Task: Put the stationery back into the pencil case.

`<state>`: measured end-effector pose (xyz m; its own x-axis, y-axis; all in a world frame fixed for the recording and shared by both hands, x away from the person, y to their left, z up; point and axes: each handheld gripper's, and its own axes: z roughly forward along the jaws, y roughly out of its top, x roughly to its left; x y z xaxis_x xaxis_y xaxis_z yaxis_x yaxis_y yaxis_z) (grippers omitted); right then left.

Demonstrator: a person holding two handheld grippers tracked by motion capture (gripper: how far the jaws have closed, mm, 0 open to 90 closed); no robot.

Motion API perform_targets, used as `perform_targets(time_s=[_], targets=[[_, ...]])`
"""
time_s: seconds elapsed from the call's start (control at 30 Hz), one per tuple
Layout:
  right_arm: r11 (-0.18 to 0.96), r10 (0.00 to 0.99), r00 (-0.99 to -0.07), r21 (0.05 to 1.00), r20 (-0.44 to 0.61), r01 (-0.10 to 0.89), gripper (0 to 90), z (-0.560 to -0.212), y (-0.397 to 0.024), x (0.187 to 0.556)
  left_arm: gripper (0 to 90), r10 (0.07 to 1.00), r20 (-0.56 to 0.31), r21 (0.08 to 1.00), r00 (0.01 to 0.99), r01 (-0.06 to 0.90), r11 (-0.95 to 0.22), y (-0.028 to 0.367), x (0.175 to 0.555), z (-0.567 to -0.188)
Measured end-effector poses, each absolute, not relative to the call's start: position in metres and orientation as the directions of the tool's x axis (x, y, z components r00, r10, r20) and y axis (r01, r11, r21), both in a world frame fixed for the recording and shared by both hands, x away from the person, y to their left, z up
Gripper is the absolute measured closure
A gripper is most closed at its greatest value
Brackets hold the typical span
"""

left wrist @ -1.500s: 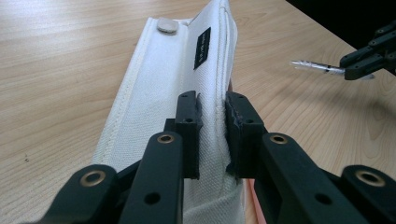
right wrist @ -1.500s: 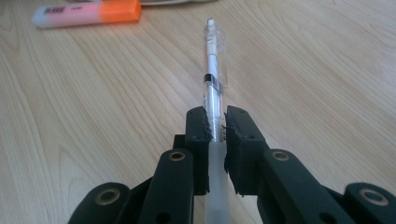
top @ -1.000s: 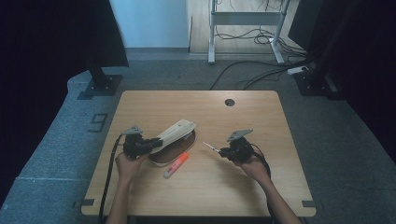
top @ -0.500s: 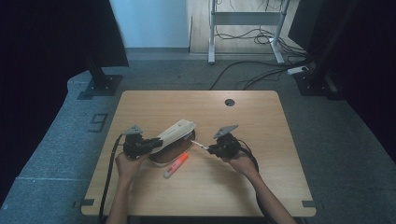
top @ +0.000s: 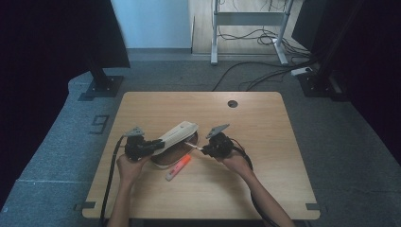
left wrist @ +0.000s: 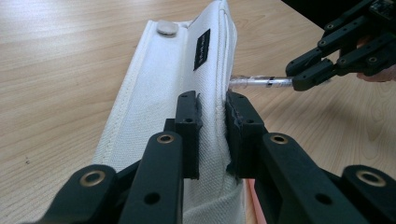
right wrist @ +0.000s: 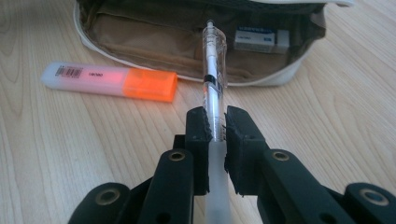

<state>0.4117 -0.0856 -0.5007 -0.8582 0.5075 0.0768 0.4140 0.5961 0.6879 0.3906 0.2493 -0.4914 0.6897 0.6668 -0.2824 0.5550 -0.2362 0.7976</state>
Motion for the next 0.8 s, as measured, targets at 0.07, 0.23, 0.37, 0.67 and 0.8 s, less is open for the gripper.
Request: perform_targets(time_s=[0.07,0.23,0.37,0.67,0.8], targets=[[0.599,0.504,-0.861,0.688,0.075,0.410,77.9,-0.501,-0.083,0.413,76.5,0.666,-0.282,0.798,0.690,0.555,-0.236,0.249,0.391,-0.491],[0.617,0.487,-0.871,0.681,0.064,0.395,77.9,-0.502,-0.070,0.417,76.4,0.665,-0.281,0.798,0.692,0.553,-0.238,0.250,0.391,-0.491],[0.630,0.474,-0.879,0.676,0.054,0.382,77.9,-0.503,-0.058,0.418,76.3,0.664,-0.282,0.799,0.692,0.553,-0.236,0.250,0.391,-0.490],[0.649,0.450,-0.892,0.670,0.045,0.361,77.9,-0.507,-0.036,0.421,76.3,0.662,-0.284,0.800,0.694,0.552,-0.236,0.249,0.390,-0.489],[0.651,0.444,-0.895,0.672,0.040,0.353,77.9,-0.507,-0.027,0.424,76.2,0.660,-0.287,0.799,0.694,0.553,-0.235,0.250,0.390,-0.490]])
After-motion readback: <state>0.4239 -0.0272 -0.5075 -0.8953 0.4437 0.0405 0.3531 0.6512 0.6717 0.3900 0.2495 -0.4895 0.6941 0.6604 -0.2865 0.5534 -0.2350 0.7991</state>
